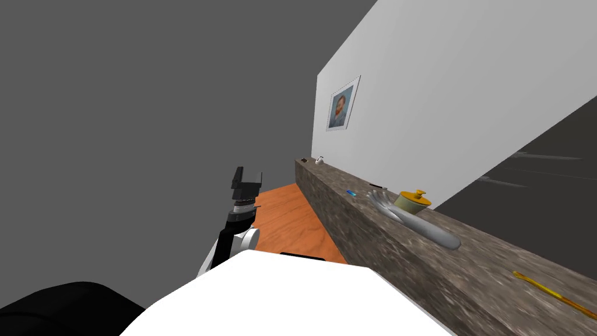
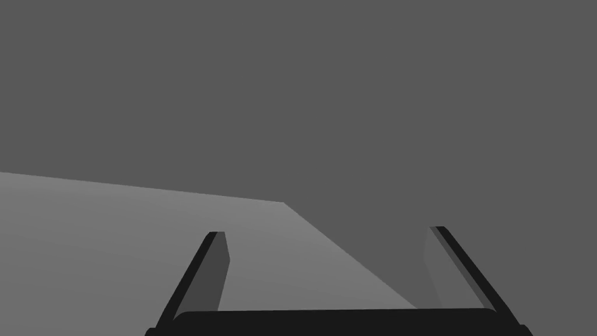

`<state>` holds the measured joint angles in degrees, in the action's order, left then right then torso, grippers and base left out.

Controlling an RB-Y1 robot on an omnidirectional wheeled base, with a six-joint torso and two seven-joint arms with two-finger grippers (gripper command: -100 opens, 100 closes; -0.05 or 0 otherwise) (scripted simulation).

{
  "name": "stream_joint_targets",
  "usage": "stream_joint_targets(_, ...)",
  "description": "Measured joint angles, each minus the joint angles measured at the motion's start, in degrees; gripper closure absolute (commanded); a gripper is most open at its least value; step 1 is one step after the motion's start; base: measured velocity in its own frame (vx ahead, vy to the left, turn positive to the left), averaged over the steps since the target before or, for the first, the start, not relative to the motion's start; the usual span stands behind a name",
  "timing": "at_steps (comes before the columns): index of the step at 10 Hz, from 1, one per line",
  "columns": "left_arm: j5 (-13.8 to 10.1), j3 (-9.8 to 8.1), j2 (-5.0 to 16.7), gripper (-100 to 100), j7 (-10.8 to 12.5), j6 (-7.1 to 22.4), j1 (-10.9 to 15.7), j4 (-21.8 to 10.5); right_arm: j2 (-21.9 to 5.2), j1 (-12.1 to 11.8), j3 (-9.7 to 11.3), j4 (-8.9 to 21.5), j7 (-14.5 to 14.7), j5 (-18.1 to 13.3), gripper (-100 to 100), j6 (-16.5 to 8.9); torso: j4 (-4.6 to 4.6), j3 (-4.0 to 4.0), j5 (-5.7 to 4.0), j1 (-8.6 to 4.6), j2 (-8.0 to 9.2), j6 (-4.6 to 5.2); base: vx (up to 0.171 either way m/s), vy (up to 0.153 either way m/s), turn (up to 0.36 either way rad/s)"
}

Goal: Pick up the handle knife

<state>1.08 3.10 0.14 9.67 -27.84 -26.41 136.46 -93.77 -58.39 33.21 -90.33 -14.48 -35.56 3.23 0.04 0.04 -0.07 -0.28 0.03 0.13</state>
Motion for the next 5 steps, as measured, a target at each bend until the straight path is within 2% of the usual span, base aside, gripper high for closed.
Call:
stream_joint_targets(1, 0.0, 0.0, 0.0, 0, 0.0, 0.0, 0.0, 0.0, -0.6, 0.6, 1.4, 1.6, 0.4, -0.8, -100, 0.2, -0.01, -0.02, 0.0, -0.08, -0.04, -0.07, 0.028, -0.058, 0.137)
stream_joint_targets(2, 0.0, 0.0, 0.0, 0, 0.0, 0.0, 0.0, 0.0, -1.9, -0.6, 1.1, 1.3, 0.6, -0.8, -100, -0.1, -0.02, -0.04, -0.01, -0.11, -0.06, -0.03, 0.041, -0.08, 0.219)
stream_joint_targets(3, 0.0, 0.0, 0.0, 0, 0.0, 0.0, 0.0, 0.0, -3.6, -0.8, 2.1, 1.5, 0.7, -1.2, -100, -0.5, -0.03, -0.07, -0.03, -0.21, -0.13, -0.08, 0.057, -0.128, 0.32)
stream_joint_targets(4, 0.0, 0.0, 0.0, 0, 0.0, 0.0, 0.0, 0.0, -5.4, -1.6, 3.2, 1.6, 1.0, -1.7, -100, -1.3, -0.05, -0.12, -0.06, -0.37, -0.2, -0.09, 0.041, -0.128, 0.111)
stream_joint_targets(5, 0.0, -0.01, 0.0, 0, 0.0, 0.0, 0.0, 0.0, -6.7, -0.2, 5.0, 2.1, 0.9, -2.0, -100, -1.7, -0.04, -0.1, -0.09, -0.39, -0.17, -0.02, 0.022, -0.064, -0.022)
